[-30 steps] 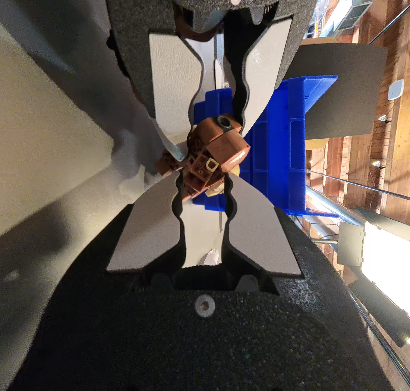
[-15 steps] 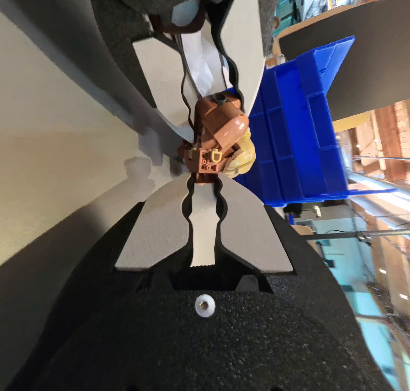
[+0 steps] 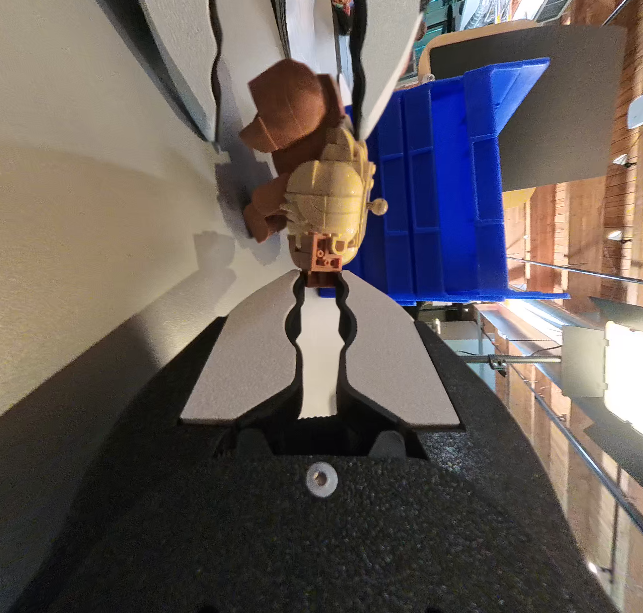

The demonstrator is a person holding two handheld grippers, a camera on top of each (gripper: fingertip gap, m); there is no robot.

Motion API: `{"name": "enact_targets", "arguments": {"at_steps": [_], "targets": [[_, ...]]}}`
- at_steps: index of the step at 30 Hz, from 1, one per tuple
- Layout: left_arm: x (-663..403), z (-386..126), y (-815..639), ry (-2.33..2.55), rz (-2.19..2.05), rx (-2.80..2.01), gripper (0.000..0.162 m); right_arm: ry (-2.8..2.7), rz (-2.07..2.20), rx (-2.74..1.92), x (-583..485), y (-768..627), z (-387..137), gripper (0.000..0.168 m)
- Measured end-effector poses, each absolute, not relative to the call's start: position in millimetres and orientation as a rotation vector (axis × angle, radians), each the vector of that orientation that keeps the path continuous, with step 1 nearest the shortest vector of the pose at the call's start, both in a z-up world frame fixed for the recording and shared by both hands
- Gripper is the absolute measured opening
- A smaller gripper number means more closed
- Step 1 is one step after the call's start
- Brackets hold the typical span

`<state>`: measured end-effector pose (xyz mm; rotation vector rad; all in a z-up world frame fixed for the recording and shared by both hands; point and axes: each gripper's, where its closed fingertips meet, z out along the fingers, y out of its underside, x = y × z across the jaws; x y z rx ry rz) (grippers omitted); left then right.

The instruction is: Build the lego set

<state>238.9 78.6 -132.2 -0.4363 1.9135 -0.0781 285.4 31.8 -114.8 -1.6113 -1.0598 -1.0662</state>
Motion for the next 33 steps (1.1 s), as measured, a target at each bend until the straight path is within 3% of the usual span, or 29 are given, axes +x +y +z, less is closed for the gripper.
{"name": "enact_targets", "arguments": {"at_steps": [6, 11, 21, 33], "targets": [[226.8, -128.1, 76.8, 1.936, -0.275, -0.565, 0.074, -1.052, -1.089, -1.526, 277.9, 30.8, -100.5, 0.016], [215.9, -97.1, 61.9, 1.851, -0.678, -0.731, 0.066, -1.03, -1.111, -1.34, 252.1, 33.3, -75.1, 0.016], [191.7, -63.3, 40.3, 1.767, -1.029, -0.525, 0.039, -0.828, -0.39, -1.344, 185.2, 41.7, -53.8, 0.016], [180.0, -50.4, 28.4, 1.741, -1.403, -0.58, 0.033, -0.734, -0.128, -1.399, 181.3, 43.8, -53.8, 0.017]]}}
